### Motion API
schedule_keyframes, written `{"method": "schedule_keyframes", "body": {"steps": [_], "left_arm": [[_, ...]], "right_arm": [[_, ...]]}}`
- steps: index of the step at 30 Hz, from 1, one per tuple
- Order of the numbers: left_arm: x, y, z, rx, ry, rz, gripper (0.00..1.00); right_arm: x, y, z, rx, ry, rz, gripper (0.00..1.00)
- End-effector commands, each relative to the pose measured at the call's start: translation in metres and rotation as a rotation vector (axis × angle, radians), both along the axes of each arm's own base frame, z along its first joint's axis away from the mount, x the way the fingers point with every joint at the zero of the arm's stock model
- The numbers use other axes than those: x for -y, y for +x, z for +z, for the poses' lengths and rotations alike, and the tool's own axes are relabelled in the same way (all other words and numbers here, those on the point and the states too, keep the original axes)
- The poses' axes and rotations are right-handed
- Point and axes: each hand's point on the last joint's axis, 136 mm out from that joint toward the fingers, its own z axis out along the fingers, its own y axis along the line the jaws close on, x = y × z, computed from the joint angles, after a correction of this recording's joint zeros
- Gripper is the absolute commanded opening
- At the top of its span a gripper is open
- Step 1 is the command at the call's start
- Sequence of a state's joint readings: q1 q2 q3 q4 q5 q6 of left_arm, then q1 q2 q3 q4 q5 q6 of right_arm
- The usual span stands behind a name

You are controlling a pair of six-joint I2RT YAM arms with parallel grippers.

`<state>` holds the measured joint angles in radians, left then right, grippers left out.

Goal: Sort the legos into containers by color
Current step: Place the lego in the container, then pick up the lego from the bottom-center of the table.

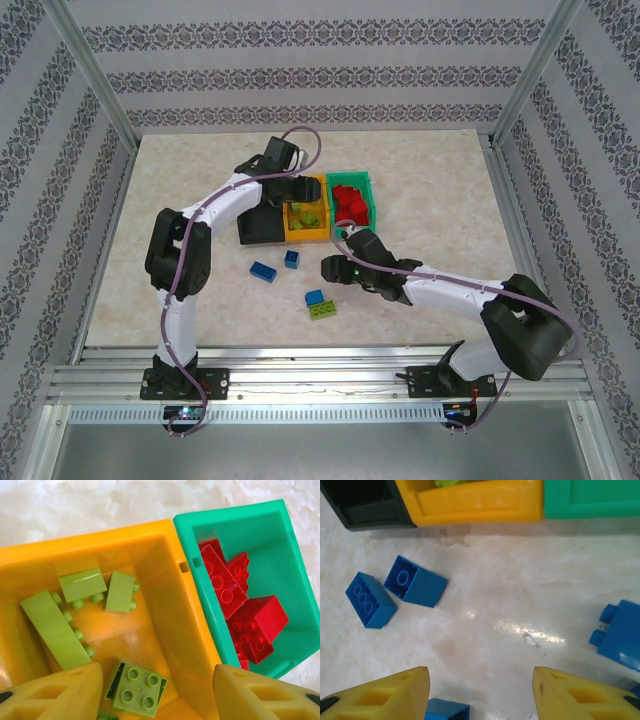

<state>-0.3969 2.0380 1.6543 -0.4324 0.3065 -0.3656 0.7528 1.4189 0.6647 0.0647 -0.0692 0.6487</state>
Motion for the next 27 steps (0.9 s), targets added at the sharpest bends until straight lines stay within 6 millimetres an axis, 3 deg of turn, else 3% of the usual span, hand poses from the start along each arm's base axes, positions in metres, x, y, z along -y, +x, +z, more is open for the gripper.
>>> {"method": "schedule_keyframes", "body": {"steps": [1, 11, 17, 27], "left_arm": [[-0.008, -0.006, 0.025, 0.057, -0.020, -0.002, 0.60], [-0.025, -0.041, 0.033, 0.135, -0.071, 0.016, 0.60], [-0.032, -0.059, 0.027, 0.156, -0.089, 0.029, 0.60], [-0.039, -0.081, 0.012, 0.142, -0.100, 0.028, 0.60]], "right_arm": [[-0.008, -0.011, -0.007, -0.017, -0.017, 0.019, 0.57], [-0.008, -0.046, -0.016, -0.056, -0.077, 0.103, 0.57], [-0.013, -0.073, -0.024, -0.071, -0.113, 0.126, 0.59], [-0.007, -0.078, -0.031, -0.033, -0.203, 0.053, 0.67]]}}
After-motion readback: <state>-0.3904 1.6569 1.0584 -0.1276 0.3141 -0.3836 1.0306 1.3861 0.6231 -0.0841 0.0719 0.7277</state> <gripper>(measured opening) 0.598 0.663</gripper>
